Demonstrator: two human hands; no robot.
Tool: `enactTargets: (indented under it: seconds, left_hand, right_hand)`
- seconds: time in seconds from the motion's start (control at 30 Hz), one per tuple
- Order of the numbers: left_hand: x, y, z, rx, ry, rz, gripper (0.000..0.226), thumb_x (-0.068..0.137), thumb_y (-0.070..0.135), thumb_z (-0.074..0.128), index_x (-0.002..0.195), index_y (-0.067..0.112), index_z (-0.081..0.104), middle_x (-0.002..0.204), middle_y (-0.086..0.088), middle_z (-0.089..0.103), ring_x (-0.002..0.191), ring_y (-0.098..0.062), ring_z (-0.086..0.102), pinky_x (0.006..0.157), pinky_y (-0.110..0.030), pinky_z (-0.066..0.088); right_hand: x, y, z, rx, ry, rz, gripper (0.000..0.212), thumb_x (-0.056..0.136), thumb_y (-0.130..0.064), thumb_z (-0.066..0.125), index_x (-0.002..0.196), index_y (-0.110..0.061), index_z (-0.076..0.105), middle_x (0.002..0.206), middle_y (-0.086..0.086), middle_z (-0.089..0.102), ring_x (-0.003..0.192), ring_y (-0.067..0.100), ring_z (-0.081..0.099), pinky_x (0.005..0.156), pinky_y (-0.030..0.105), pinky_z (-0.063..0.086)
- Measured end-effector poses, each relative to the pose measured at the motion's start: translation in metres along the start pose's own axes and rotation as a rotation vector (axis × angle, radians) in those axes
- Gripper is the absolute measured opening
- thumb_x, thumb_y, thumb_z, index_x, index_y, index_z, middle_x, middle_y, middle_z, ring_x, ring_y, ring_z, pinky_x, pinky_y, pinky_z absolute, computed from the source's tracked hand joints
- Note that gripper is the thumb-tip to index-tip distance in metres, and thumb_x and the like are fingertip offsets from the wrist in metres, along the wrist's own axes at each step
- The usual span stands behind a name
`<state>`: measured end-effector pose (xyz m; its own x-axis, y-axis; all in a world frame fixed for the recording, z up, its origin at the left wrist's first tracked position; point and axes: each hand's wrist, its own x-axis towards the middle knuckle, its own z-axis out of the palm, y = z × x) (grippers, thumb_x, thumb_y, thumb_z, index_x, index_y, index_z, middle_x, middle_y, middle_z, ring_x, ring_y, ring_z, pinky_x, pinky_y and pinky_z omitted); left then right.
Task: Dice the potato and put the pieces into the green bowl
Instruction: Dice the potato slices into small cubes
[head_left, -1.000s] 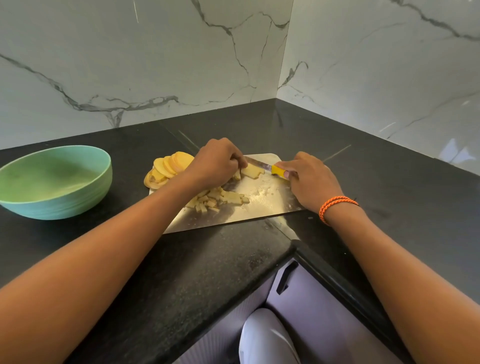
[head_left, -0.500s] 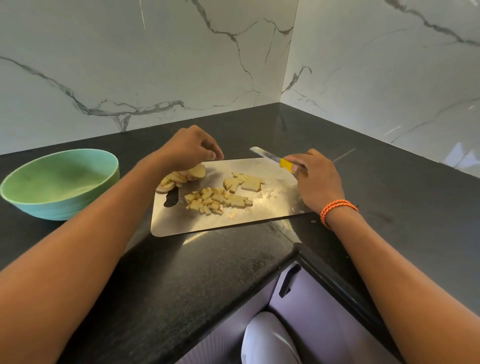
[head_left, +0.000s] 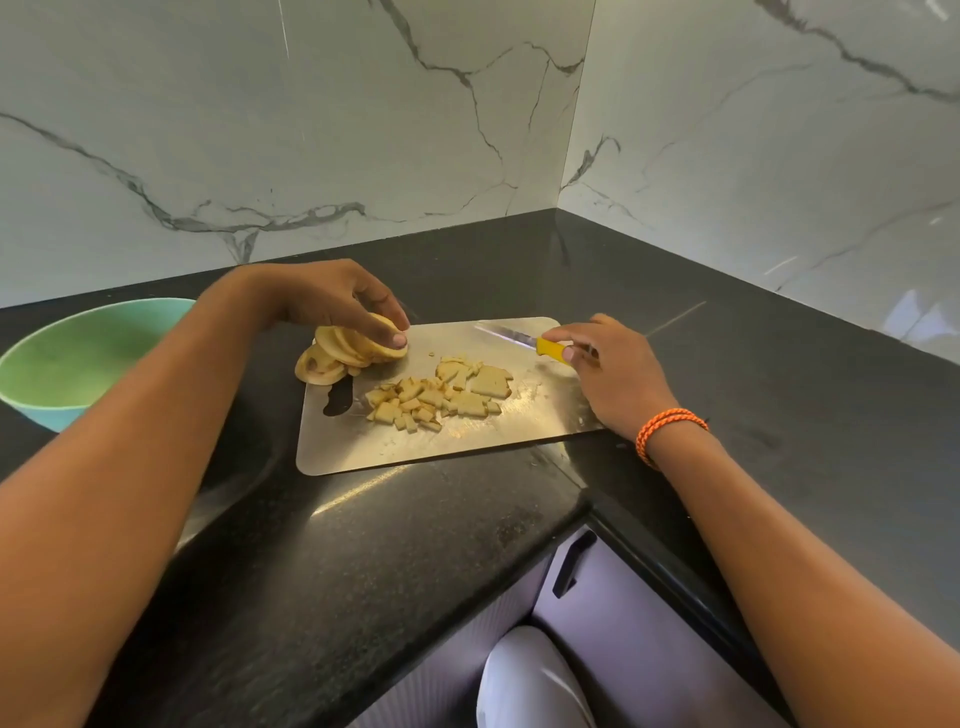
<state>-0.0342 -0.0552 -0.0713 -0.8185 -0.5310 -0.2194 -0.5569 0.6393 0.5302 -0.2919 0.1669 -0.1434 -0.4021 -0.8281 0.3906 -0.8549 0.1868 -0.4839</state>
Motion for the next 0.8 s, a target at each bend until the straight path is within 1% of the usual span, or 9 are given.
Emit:
enactTargets:
  seconds: [0.07,0.1,0.17,0.23,0.33,0.5,0.63,0.73,0.8]
  left_hand:
    - [-0.001,0.001,-0.001,0.033,-0.056,-0.002,0.098,0.028,0.092,0.082,0.114,0.046,0.076,0.123,0.028,0.060,0.113,-0.005,0.056,0.097,-0.034,0.048]
    - [-0.001,0.002,-0.001,0.048,-0.081,-0.001,0.103,0.025,0.091,0.083,0.116,0.046,0.074,0.124,0.029,0.058,0.115,-0.006,0.055,0.100,-0.035,0.048]
    - [0.001,0.003,0.000,0.078,-0.094,-0.004,0.088,0.042,0.076,0.092,0.121,0.044,0.071,0.129,0.026,0.057,0.124,-0.011,0.053,0.109,-0.041,0.046]
    - [0.004,0.004,0.003,0.099,-0.056,-0.020,0.061,0.068,0.045,0.095,0.124,0.041,0.069,0.137,0.016,0.057,0.134,-0.019,0.049,0.117,-0.049,0.043]
    - [0.008,0.001,0.006,0.099,-0.018,-0.047,0.051,0.080,0.031,0.091,0.124,0.040,0.067,0.140,0.007,0.060,0.136,-0.024,0.051,0.116,-0.053,0.045]
    - [0.008,0.004,0.008,0.073,-0.009,-0.029,0.045,0.083,0.027,0.088,0.122,0.036,0.068,0.137,0.004,0.061,0.129,-0.023,0.054,0.111,-0.048,0.049]
    - [0.010,0.002,0.009,0.051,0.000,-0.027,0.042,0.083,0.030,0.087,0.121,0.036,0.070,0.136,0.005,0.062,0.129,-0.023,0.054,0.112,-0.050,0.049]
    - [0.012,-0.001,0.007,0.031,0.010,-0.029,0.039,0.083,0.037,0.087,0.119,0.039,0.071,0.134,0.006,0.063,0.128,-0.024,0.057,0.111,-0.052,0.050]
    - [0.011,-0.001,0.007,0.022,0.019,-0.030,0.036,0.084,0.040,0.085,0.117,0.039,0.072,0.129,0.007,0.065,0.123,-0.022,0.060,0.108,-0.049,0.052]
  right_hand:
    - [-0.002,0.001,0.000,-0.046,-0.012,0.021,0.030,0.105,-0.019,0.054,0.126,-0.033,0.071,0.099,-0.006,0.058,0.090,0.015,0.054,0.085,0.043,0.053]
    - [-0.005,-0.002,0.000,-0.047,-0.031,0.008,0.031,0.106,-0.019,0.054,0.127,-0.034,0.070,0.100,-0.005,0.058,0.091,0.015,0.054,0.086,0.044,0.053]
    - [-0.009,-0.009,0.002,-0.029,-0.075,-0.043,0.032,0.106,-0.019,0.053,0.128,-0.034,0.069,0.099,-0.005,0.057,0.093,0.015,0.053,0.087,0.043,0.051]
    - [-0.013,-0.018,0.005,0.003,-0.113,-0.094,0.033,0.105,-0.018,0.053,0.129,-0.035,0.069,0.102,-0.005,0.057,0.098,0.015,0.054,0.090,0.043,0.050]
    - [-0.016,-0.024,0.006,0.018,-0.128,-0.143,0.034,0.105,-0.016,0.054,0.129,-0.034,0.069,0.105,-0.003,0.060,0.102,0.018,0.056,0.094,0.044,0.050]
    - [-0.016,-0.025,0.003,0.046,-0.136,-0.203,0.035,0.104,-0.012,0.055,0.130,-0.032,0.070,0.105,-0.005,0.060,0.101,0.015,0.055,0.089,0.039,0.053]
    - [-0.016,-0.015,0.000,0.039,-0.078,-0.150,0.034,0.104,-0.013,0.056,0.129,-0.032,0.070,0.099,-0.009,0.057,0.095,0.012,0.053,0.079,0.031,0.048]
    - [-0.018,-0.010,-0.002,0.007,-0.097,-0.100,0.034,0.105,-0.016,0.054,0.129,-0.033,0.069,0.101,-0.007,0.057,0.095,0.013,0.054,0.081,0.033,0.048]
    - [-0.020,-0.011,-0.002,0.035,-0.156,-0.126,0.034,0.105,-0.016,0.054,0.129,-0.035,0.069,0.106,-0.006,0.060,0.100,0.014,0.056,0.085,0.034,0.049]
